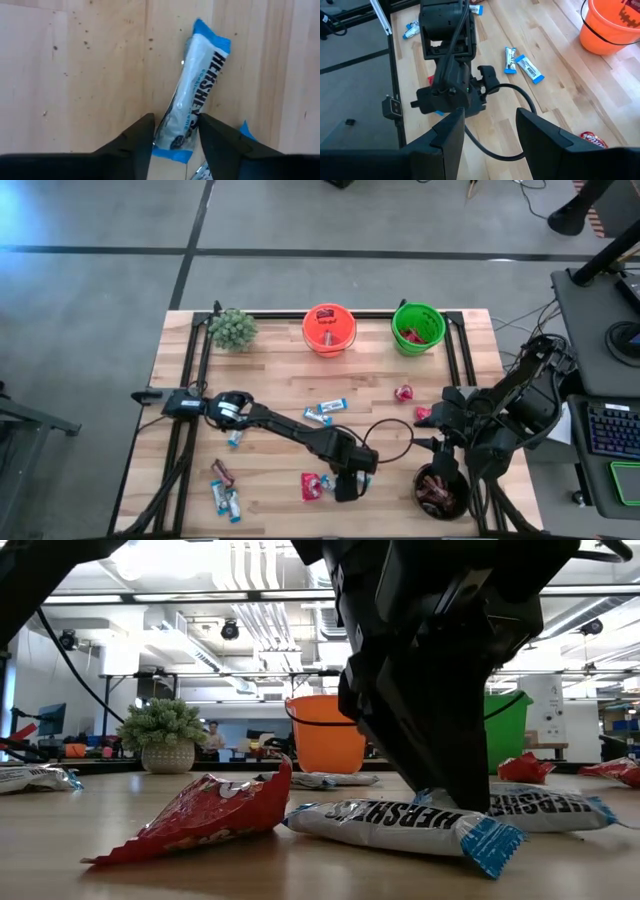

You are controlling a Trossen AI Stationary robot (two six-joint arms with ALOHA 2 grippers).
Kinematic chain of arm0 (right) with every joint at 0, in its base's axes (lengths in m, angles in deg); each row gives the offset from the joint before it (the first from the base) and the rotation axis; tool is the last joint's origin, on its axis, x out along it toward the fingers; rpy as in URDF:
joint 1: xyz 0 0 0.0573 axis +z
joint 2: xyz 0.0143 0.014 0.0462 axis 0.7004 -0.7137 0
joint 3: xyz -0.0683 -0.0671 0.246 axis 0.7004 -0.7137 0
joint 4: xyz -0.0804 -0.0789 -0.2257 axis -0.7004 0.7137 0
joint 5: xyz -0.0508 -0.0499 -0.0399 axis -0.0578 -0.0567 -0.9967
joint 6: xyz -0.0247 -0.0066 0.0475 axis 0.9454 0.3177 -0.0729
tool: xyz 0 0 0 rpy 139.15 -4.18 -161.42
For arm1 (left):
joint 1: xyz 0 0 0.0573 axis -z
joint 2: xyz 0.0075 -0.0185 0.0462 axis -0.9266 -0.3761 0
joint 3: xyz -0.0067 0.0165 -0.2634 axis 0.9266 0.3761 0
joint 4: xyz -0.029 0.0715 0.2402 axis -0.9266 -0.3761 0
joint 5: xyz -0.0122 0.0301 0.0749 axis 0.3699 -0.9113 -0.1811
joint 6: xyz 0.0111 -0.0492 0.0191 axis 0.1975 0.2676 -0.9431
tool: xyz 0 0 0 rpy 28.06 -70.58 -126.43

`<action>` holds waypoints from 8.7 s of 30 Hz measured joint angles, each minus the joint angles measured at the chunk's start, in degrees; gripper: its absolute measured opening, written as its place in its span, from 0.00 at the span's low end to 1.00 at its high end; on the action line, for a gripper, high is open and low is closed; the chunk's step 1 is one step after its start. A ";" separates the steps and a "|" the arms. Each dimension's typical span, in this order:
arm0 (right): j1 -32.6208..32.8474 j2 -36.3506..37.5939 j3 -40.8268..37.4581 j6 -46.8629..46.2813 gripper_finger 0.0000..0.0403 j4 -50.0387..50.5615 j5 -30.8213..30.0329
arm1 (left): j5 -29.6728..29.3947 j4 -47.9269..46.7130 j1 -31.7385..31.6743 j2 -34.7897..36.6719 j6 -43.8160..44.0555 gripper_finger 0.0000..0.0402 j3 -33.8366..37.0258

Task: Organize candy in baskets
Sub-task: Put the white chocolate bar into the orange bucket, then put the red candy into the green bucket

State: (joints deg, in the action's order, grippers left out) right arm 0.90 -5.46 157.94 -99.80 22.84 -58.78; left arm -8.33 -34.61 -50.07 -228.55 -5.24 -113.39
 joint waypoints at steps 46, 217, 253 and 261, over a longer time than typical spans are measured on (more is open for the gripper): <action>-0.04 3.48 -0.07 5.58 0.42 0.57 -8.08 | 1.36 -23.28 -2.47 1.05 -10.27 0.00 -13.57; -84.04 -2.67 4.04 53.89 0.42 -15.85 29.97 | 9.05 -15.85 -53.76 27.28 -50.58 0.39 -2.64; -68.66 -2.84 -10.11 31.09 0.42 7.81 36.13 | 8.89 -17.99 -53.85 27.52 -52.97 0.39 -2.67; -65.20 -2.84 -21.11 25.98 0.42 5.60 36.52 | 8.89 -19.11 -53.89 27.52 -53.02 0.39 -2.67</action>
State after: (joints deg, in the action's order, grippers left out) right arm -64.30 -8.30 136.83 -73.82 28.45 -22.26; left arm 0.56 -53.72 -103.96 -201.03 -58.26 -116.06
